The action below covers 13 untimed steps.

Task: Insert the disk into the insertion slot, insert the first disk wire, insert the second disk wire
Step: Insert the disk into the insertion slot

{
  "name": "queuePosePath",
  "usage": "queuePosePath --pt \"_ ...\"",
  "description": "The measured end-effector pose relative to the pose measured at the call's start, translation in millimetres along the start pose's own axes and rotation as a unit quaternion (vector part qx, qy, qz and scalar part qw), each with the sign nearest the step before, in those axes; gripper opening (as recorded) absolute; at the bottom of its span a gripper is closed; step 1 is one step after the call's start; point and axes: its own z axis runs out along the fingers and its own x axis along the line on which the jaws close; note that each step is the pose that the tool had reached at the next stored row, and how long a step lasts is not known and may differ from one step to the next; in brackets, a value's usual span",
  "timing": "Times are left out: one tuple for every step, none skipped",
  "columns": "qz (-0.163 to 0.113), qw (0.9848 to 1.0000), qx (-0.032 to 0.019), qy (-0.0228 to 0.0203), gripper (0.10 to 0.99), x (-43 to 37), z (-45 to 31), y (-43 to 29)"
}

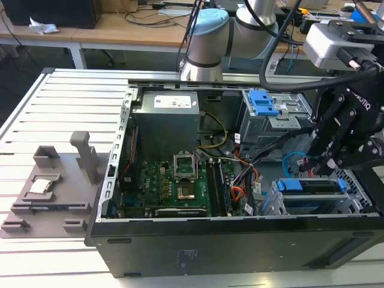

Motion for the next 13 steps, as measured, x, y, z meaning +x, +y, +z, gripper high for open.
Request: queuePosePath --pt "0.0 1.0 0.0 0.0 0.361 0.0 0.0 0.0" --pt "0.0 1.0 0.0 0.0 0.298 0.0 0.0 0.0" --pt "0.0 1.0 0.0 0.0 0.239 0.0 0.0 0.0" --pt "0.0 1.0 0.0 0.0 0.18 0.0 0.0 0.0" --pt "0.0 1.0 0.0 0.0001 0.118 0.0 0.0 0.0" --pt "0.0 1.0 0.0 0.0001 0.106 0.0 0.0 0.0" --pt "0.0 1.0 0.0 0.0002 0.106 0.0 0.0 0.0" --pt "0.0 1.0 0.0 0.0002 0.106 0.0 0.0 0.0" --pt "0.0 1.0 0.0 0.0002 0.106 0.0 0.0 0.0" --pt "0.0 1.0 0.0 0.0002 0.106 -0.1 0.0 -0.6" --pt "0.0 1.0 -0.0001 0.0001 0.106 -0.1 0.0 -1.4" --pt "0.0 1.0 -0.0002 0.0 0.106 -0.2 0.1 -3.1" --pt "0.0 1.0 -0.0005 0.0001 0.106 -0.4 0.1 -5.4"
